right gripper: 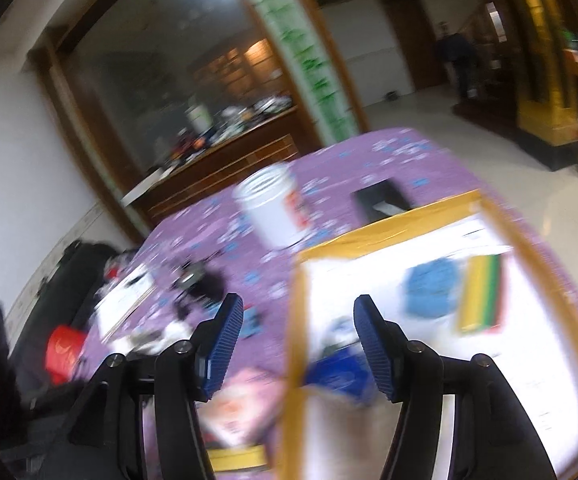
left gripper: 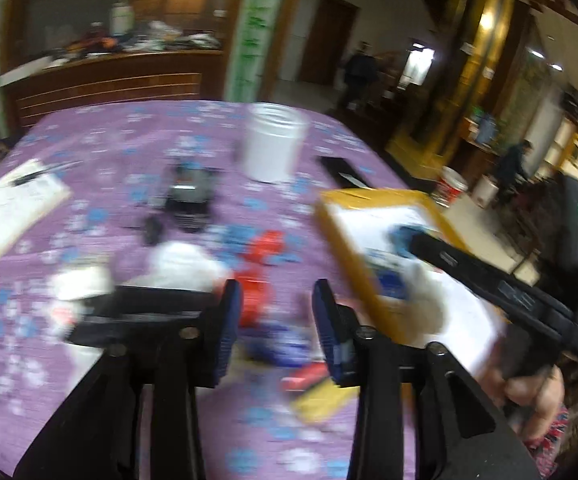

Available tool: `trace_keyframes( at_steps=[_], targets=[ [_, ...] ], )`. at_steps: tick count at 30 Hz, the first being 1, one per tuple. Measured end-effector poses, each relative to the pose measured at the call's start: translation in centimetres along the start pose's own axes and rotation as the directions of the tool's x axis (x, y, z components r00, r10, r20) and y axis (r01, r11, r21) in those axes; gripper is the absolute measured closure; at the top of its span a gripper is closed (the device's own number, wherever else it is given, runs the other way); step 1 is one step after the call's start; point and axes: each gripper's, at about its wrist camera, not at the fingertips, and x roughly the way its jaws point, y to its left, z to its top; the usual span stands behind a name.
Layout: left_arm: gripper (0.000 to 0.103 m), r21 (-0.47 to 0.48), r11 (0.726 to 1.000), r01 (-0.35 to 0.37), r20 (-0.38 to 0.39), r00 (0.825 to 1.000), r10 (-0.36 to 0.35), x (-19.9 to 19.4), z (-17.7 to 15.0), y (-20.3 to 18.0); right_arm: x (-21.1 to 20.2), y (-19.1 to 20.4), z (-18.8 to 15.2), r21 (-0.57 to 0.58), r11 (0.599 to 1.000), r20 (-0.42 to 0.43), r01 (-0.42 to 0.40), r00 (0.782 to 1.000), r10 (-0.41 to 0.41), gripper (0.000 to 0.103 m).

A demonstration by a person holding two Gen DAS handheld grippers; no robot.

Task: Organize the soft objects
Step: 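Move both grippers back to the table and grasp the black bag with the left gripper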

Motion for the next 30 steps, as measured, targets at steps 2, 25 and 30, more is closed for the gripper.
trace_keyframes(
  at_steps=[2, 25, 30],
  targets=[
    [0.056, -0.058, 0.998, -0.035, 0.018, 0.999, 0.036, 0.2, -0.1, 2.9, 0.9, 1.1, -0.7, -0.015, 1.000, -0.033, -0.014, 0.999, 0.014, 0.042],
    [0.032, -0.073, 0.992, -0.103, -0.090, 0.991, 0.096, 4.1, 0.2, 8.6, 2.2, 6.8, -4.6, -0.225, 0.961, -0.018, -0.162, 0.987, 0.162, 0.035],
    [0.032, -0.080, 0.997, -0.001, -0.205, 0.979, -0.016, 4.9, -0.6, 8.9, 1.7, 7.0, -4.5, -0.216, 0.956, -0.006, -0.197, 0.980, 0.200, 0.035]
  ],
)
